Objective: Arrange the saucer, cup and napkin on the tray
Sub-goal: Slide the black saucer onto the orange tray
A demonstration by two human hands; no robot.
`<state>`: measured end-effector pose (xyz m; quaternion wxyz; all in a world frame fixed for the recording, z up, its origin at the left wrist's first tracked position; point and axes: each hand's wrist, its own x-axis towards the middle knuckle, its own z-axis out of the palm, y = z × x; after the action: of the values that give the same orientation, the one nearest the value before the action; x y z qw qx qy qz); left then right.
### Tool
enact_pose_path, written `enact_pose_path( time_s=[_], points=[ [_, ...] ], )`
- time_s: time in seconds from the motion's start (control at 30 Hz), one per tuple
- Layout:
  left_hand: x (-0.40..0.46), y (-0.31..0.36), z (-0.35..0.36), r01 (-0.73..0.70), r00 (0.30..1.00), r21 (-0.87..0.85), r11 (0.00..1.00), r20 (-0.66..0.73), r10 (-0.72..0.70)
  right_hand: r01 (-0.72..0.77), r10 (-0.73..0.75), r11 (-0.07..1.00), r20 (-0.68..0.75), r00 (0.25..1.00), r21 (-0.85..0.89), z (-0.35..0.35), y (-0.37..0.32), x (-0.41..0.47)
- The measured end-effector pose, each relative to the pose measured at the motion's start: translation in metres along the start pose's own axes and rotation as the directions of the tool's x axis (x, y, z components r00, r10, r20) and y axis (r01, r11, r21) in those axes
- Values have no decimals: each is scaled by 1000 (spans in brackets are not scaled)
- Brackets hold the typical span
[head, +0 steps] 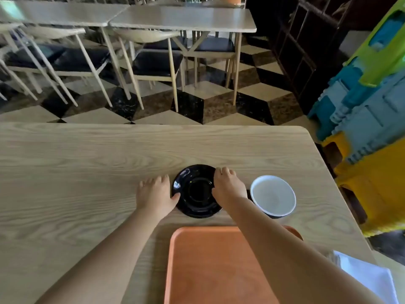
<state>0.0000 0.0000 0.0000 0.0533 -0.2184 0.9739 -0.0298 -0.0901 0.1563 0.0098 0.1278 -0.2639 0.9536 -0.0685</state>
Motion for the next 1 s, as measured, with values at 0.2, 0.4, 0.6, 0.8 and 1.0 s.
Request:
enact_pose_path(
  time_s=[0.2,0.4,0.6,0.8,1.0],
  points=[
    [0,4,17,20,998,-198,980,-52,-31,-27,26,1000,-45,999,-13,9,0,-2],
    [-3,11,23,141,987,-557,818,18,-157,-41,46,996,-60,997,80,0,-6,-9],
    [-19,-5,14,373,922,-876,304,314,-227,-40,72,963,-110,991,268,-8,-12,-9],
    [-73,-18,-24,412,902,-911,-6,409,-137,-82,160,845,-103,982,528,-15,1,-44],
    [-128,-10,-23,354,934,-933,63,349,-75,-125,216,628,-18,976,768,1,21,-112]
  ],
)
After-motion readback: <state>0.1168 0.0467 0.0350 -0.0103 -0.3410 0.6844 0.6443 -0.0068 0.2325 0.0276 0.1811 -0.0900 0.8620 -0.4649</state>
